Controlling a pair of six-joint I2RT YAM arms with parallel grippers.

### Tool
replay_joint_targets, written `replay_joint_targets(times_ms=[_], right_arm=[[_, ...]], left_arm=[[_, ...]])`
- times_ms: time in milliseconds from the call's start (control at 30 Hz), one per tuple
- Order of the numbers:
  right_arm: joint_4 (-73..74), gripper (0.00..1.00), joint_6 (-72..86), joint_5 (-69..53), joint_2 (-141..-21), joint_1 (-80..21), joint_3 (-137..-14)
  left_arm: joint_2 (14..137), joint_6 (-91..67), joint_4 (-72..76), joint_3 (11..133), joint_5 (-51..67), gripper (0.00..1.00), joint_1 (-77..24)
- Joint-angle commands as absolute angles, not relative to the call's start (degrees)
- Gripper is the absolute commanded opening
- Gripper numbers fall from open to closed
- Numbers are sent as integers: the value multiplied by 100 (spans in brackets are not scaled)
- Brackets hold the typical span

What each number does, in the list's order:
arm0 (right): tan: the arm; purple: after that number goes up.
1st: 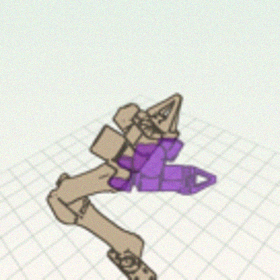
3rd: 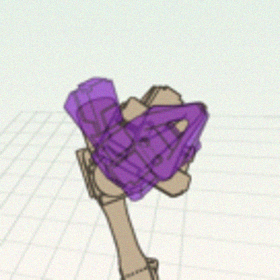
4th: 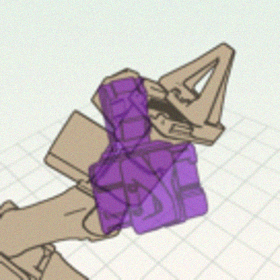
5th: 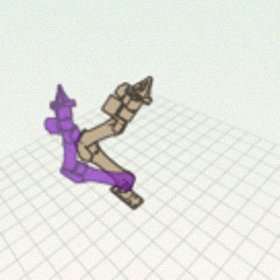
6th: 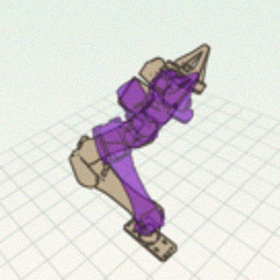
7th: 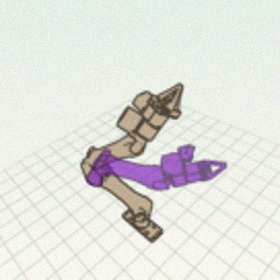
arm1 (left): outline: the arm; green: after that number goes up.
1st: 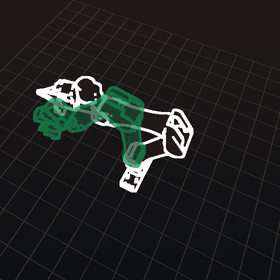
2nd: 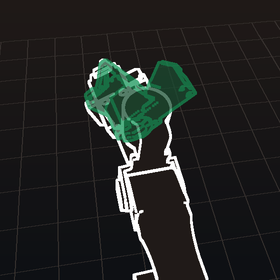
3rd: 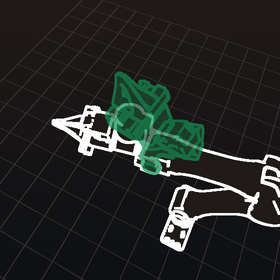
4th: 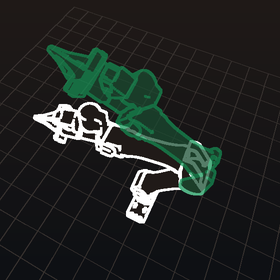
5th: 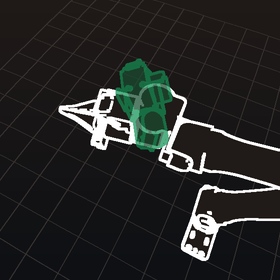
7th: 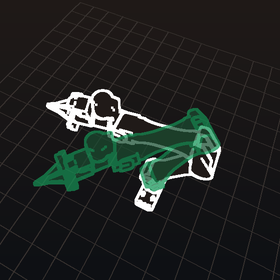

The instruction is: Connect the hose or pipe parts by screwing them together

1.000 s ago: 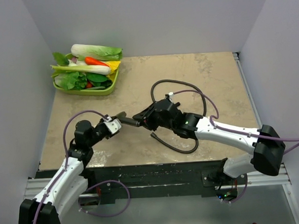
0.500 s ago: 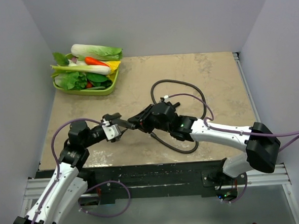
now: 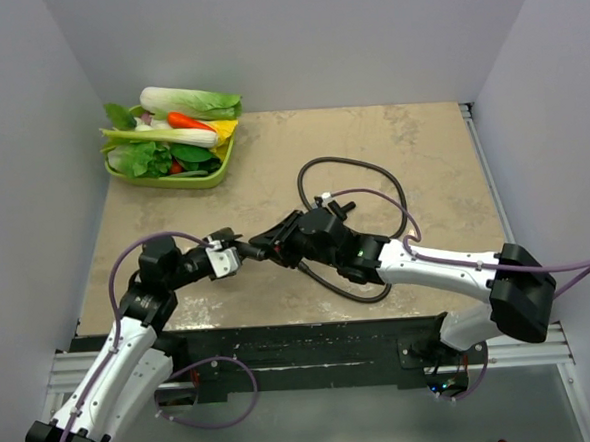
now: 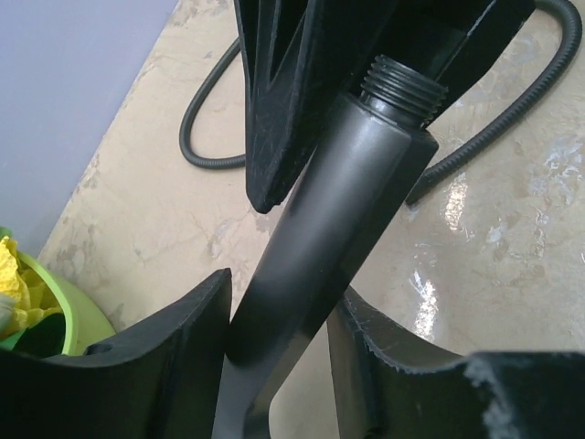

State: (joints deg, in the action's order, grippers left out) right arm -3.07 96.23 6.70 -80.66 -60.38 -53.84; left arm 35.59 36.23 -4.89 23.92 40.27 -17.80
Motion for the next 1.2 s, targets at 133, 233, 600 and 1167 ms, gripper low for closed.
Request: replay_joint_targets(times_ms=[133, 233, 600, 1167], right_arm=[[-1257, 0, 9914, 615, -7858, -6223, -5388], [-1169, 0, 9896, 676, -7708, -6231, -5388], [-1002, 0, 9932, 869, -7269, -6346, -5142], [1877, 85, 7332, 1590, -6470, -5767, -5924]], left_arm=[[3419, 4139, -562, 2488, 3964, 62, -1819], [3235, 4420, -624, 2304, 3736, 70, -1819], [3305, 4789, -343, 2101, 3367, 57, -1819], [3006, 5211, -421, 1995, 3217, 0, -1819]])
